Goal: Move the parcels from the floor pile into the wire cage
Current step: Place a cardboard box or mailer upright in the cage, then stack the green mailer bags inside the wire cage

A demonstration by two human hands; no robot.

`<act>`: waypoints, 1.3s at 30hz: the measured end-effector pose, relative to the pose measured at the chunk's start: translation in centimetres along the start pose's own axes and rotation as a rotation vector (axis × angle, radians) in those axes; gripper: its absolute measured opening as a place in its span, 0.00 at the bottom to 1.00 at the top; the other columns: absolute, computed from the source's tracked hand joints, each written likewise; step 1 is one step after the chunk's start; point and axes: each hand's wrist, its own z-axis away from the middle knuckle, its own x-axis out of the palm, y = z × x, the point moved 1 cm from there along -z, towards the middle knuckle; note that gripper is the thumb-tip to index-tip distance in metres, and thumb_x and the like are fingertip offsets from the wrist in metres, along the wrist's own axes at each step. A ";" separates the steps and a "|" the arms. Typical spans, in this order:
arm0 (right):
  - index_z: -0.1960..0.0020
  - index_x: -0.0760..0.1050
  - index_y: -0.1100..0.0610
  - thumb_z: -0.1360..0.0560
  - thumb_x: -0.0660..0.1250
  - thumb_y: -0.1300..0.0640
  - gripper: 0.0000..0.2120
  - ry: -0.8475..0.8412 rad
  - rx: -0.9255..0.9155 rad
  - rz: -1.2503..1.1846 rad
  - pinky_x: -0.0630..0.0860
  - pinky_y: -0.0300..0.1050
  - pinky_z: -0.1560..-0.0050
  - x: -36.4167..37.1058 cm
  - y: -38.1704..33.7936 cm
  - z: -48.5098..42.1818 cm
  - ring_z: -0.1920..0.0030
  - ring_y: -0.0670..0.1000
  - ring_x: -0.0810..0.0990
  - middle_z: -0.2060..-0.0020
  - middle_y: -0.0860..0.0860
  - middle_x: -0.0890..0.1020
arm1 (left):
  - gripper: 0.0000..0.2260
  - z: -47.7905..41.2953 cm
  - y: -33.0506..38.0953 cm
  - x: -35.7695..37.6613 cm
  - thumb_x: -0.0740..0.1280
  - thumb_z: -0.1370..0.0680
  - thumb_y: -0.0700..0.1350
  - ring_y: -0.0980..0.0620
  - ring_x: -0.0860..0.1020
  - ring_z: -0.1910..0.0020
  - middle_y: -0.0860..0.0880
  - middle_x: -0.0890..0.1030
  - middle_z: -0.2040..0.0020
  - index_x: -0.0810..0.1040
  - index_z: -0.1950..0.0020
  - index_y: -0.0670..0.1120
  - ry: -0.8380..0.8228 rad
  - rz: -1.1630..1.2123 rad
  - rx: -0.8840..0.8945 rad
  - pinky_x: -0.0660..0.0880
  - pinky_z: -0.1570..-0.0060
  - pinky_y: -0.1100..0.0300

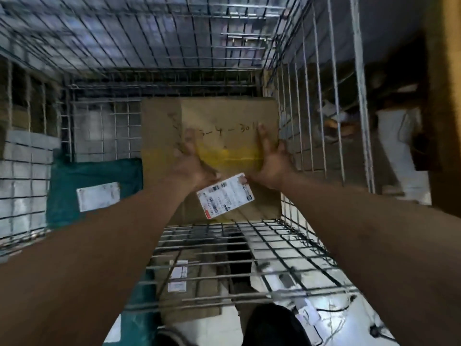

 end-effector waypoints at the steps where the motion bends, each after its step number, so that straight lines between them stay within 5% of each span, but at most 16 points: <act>1: 0.26 0.26 0.28 0.35 0.81 0.42 0.66 -0.007 0.011 -0.004 0.66 0.66 0.27 0.6 0.6 -0.6 0.25 0.70 0.62 0.20 0.60 0.44 | 0.62 -0.6 -0.2 0.6 0.82 0.30 0.46 0.50 0.73 0.48 0.42 0.64 0.28 0.32 0.20 0.61 -0.013 0.010 -0.003 0.76 0.52 0.65; 3: 0.24 0.27 0.31 0.33 0.81 0.42 0.65 -0.014 0.032 0.011 0.68 0.65 0.29 1.5 2.0 -1.4 0.28 0.70 0.65 0.21 0.62 0.46 | 0.62 -1.6 -0.3 2.1 0.80 0.28 0.39 0.52 0.76 0.54 0.41 0.71 0.32 0.31 0.19 0.58 -0.071 0.057 0.007 0.79 0.56 0.65; 6: 0.22 0.29 0.33 0.30 0.79 0.44 0.62 -0.017 0.048 0.058 0.71 0.62 0.31 2.0 3.5 -2.4 0.31 0.67 0.69 0.24 0.62 0.51 | 0.62 -2.5 -0.4 4.1 0.78 0.29 0.31 0.36 0.74 0.33 0.37 0.60 0.21 0.32 0.18 0.58 -0.156 0.114 -0.040 0.78 0.37 0.43; 9: 0.21 0.31 0.35 0.30 0.79 0.45 0.61 -0.018 0.041 0.191 0.73 0.59 0.33 2.6 3.9 -3.0 0.30 0.66 0.68 0.24 0.64 0.52 | 0.68 -3.0 -0.8 5.4 0.81 0.32 0.34 0.40 0.73 0.37 0.40 0.57 0.24 0.26 0.23 0.64 -0.149 0.071 -0.105 0.76 0.43 0.54; 14: 0.20 0.31 0.40 0.31 0.79 0.41 0.62 0.007 0.097 0.370 0.76 0.59 0.39 3.5 3.3 -3.1 0.27 0.64 0.62 0.25 0.65 0.54 | 0.69 -3.0 -1.1 6.4 0.81 0.33 0.34 0.47 0.75 0.52 0.42 0.59 0.27 0.23 0.27 0.69 -0.114 0.051 -0.104 0.75 0.69 0.66; 18: 0.19 0.31 0.42 0.29 0.78 0.42 0.61 0.001 0.165 0.399 0.77 0.59 0.40 3.6 2.8 -2.7 0.27 0.64 0.61 0.25 0.64 0.50 | 0.68 -2.6 -1.1 5.9 0.81 0.32 0.34 0.40 0.75 0.35 0.40 0.60 0.22 0.28 0.23 0.67 -0.134 -0.022 -0.097 0.78 0.55 0.62; 20: 0.18 0.34 0.43 0.27 0.77 0.46 0.57 0.014 0.192 0.412 0.78 0.58 0.41 3.6 2.3 -2.1 0.28 0.64 0.62 0.25 0.64 0.48 | 0.66 -2.4 -0.9 5.5 0.80 0.32 0.34 0.41 0.78 0.37 0.39 0.67 0.23 0.30 0.22 0.67 -0.185 -0.056 -0.099 0.80 0.48 0.54; 24: 0.17 0.43 0.51 0.23 0.70 0.56 0.45 0.083 0.059 0.426 0.79 0.52 0.44 3.1 0.0 -0.7 0.34 0.65 0.71 0.26 0.66 0.53 | 0.61 -1.8 0.5 3.8 0.79 0.29 0.37 0.41 0.77 0.34 0.40 0.65 0.20 0.35 0.19 0.64 -0.285 -0.186 -0.064 0.78 0.56 0.58; 29: 0.20 0.55 0.52 0.21 0.67 0.53 0.34 0.060 -0.219 0.193 0.73 0.50 0.42 2.2 -6.2 2.1 0.36 0.64 0.75 0.31 0.63 0.69 | 0.51 1.3 1.9 -2.2 0.80 0.29 0.47 0.44 0.77 0.35 0.44 0.75 0.29 0.50 0.17 0.60 -0.016 -0.327 0.234 0.74 0.46 0.55; 34: 0.20 0.57 0.50 0.22 0.69 0.51 0.35 0.063 -0.376 0.183 0.75 0.53 0.40 1.8 -12.3 8.4 0.33 0.64 0.73 0.28 0.61 0.68 | 0.48 8.2 -0.3 -8.7 0.80 0.31 0.51 0.46 0.76 0.35 0.44 0.76 0.31 0.57 0.17 0.56 0.096 -0.302 0.330 0.70 0.47 0.61; 37: 0.21 0.59 0.51 0.22 0.68 0.50 0.33 0.106 -0.426 0.209 0.74 0.53 0.38 1.7 -15.0 13.3 0.34 0.64 0.73 0.30 0.60 0.68 | 0.47 13.4 -3.2 -12.1 0.79 0.31 0.53 0.46 0.75 0.33 0.46 0.74 0.29 0.57 0.18 0.58 0.160 -0.282 0.334 0.74 0.43 0.57; 39: 0.21 0.61 0.51 0.22 0.68 0.50 0.32 0.153 -0.450 0.209 0.74 0.52 0.38 1.7 -16.7 17.2 0.35 0.63 0.75 0.32 0.59 0.69 | 0.44 17.1 -5.3 -13.8 0.78 0.31 0.52 0.49 0.77 0.38 0.51 0.77 0.34 0.61 0.19 0.58 0.219 -0.212 0.336 0.74 0.49 0.57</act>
